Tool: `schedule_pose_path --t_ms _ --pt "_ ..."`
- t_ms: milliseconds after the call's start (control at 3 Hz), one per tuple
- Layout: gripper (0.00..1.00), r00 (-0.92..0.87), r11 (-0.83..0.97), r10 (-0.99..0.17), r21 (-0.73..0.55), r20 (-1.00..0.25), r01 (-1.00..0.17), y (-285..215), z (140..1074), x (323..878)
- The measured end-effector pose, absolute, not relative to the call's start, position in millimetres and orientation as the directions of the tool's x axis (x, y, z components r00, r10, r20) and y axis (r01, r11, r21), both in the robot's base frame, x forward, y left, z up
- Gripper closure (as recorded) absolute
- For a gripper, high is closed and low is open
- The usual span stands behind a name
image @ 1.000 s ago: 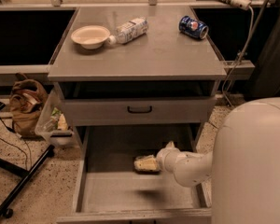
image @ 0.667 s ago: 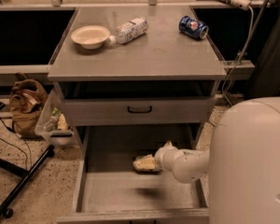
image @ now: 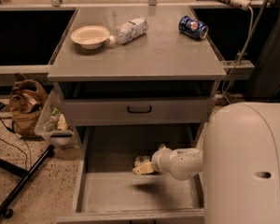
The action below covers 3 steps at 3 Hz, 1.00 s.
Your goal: Pick 7up can from middle drawer and place on counter
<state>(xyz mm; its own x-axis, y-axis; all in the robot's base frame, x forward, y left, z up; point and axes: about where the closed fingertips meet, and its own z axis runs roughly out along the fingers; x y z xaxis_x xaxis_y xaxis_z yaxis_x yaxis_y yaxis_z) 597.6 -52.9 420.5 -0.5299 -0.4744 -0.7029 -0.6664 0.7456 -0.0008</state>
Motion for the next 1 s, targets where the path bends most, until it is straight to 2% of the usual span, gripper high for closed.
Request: schedule_pose_path --t_ms 1000 --pt "0.00 -0.419 0.691 -0.506 -0.063 -0.754 -0.720 -33.9 386.1 607.6"
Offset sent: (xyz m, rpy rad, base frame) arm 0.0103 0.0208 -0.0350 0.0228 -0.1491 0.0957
